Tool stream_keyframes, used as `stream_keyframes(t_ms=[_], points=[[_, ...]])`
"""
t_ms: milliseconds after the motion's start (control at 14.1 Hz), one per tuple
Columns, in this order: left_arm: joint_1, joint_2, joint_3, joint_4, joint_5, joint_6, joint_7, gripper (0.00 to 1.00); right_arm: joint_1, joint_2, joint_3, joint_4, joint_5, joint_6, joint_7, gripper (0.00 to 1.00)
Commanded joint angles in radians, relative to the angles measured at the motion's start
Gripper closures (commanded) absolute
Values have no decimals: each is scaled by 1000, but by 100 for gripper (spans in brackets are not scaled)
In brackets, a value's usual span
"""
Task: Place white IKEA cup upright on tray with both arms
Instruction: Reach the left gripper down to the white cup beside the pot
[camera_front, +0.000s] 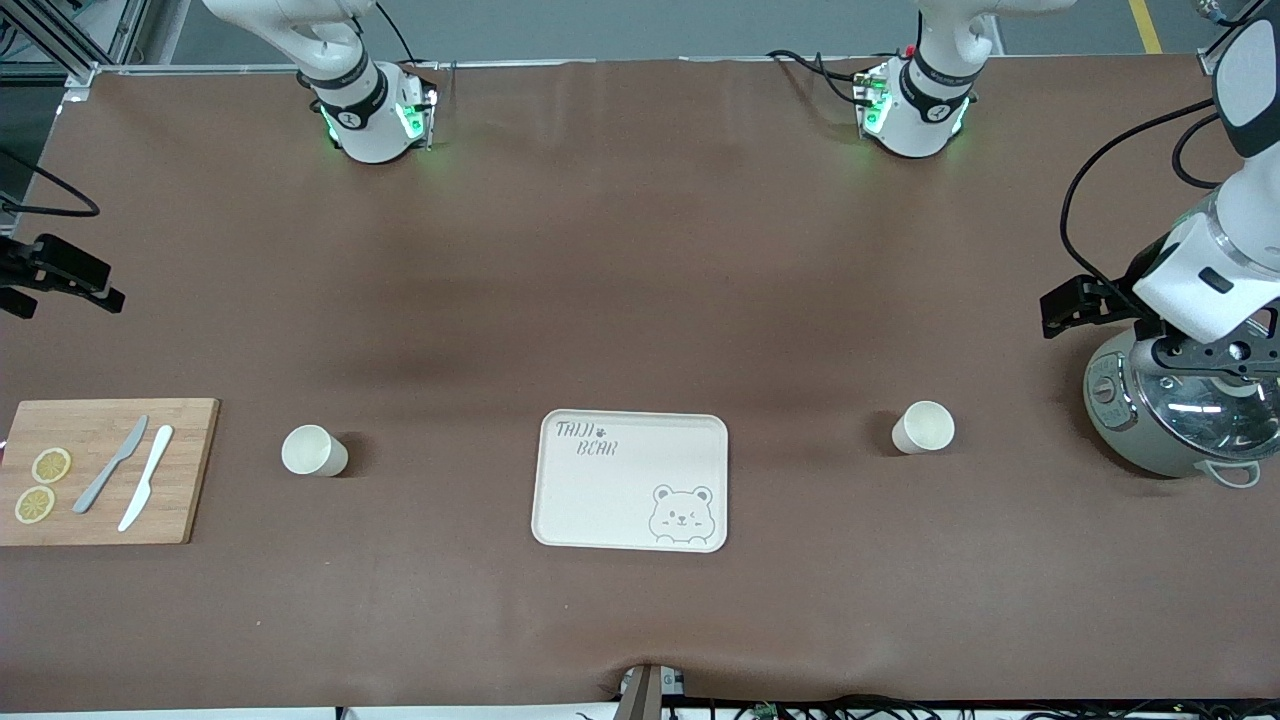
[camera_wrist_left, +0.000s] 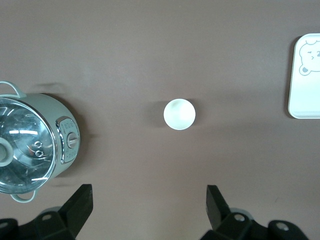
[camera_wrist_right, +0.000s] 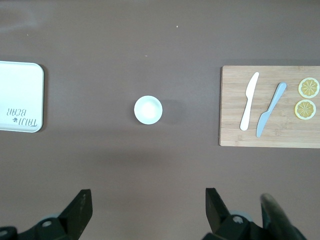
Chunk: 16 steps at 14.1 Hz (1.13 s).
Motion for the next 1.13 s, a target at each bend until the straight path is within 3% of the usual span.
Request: stream_keyframes(t_ms=[0, 636, 1061], points=[[-3, 2, -4, 9, 23, 3, -1, 0, -17, 1, 16, 4, -9, -9, 1, 0], [0, -4, -42, -7, 6, 80, -57, 0, -16, 1, 16, 4, -9, -10, 4, 0], [8, -25, -62, -219, 4, 299, -71, 0, -14, 1, 16, 4, -9, -9, 6, 0]])
